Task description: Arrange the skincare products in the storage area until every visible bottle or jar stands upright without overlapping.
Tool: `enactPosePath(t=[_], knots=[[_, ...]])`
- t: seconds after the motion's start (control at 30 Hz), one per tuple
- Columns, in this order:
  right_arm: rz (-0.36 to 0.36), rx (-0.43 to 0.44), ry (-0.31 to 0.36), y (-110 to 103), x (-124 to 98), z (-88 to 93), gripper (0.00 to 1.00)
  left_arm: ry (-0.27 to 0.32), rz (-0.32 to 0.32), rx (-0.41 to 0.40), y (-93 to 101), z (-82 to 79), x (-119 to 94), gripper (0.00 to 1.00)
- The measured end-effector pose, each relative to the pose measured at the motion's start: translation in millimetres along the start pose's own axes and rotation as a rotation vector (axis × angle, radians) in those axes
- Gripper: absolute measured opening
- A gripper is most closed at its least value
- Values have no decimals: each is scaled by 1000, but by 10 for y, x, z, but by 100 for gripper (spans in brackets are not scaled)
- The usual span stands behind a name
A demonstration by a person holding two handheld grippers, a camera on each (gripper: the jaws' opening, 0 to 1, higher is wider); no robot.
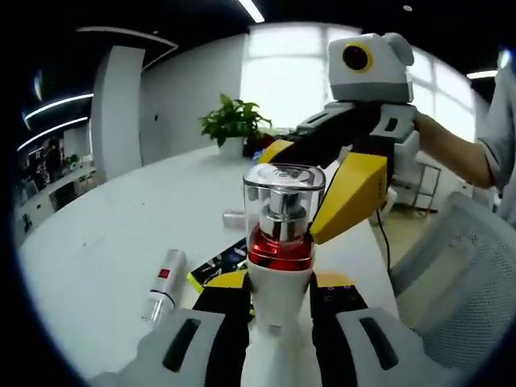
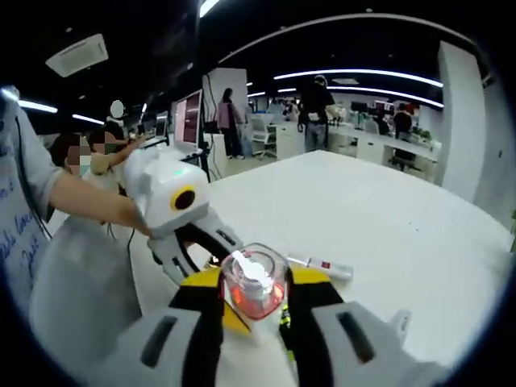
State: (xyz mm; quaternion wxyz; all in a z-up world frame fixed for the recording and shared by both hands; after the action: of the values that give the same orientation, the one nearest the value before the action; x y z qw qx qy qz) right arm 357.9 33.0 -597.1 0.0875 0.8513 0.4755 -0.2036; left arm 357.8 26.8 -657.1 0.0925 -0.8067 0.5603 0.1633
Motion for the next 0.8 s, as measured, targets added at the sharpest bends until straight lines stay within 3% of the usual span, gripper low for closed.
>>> enactPosePath(t=[0.27, 0.4, 0.8], knots=[[30, 16, -4, 39, -51, 9, 39, -9, -5, 20, 6, -14, -24, 27], [49, 20, -18, 46, -118, 60, 43, -52, -21, 5, -46, 17, -107, 34], [91, 39, -77, 17, -248, 207, 59, -129, -113, 67, -175, 50, -473, 56]])
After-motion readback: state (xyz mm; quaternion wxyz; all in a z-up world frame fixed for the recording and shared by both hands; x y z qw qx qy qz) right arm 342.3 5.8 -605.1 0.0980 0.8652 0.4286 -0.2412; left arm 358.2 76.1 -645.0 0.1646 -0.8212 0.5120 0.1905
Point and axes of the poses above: the point that each gripper's makers call its tool centre point, and the gripper's own axes: x roughly forward along the fingers, y roughly to its right, z roughly out of its underside, the point moved 1 cm from there along -x, roughly backward along the fingers, and after that the axes turned 5 degrees about -z, right-handed, at the moved point
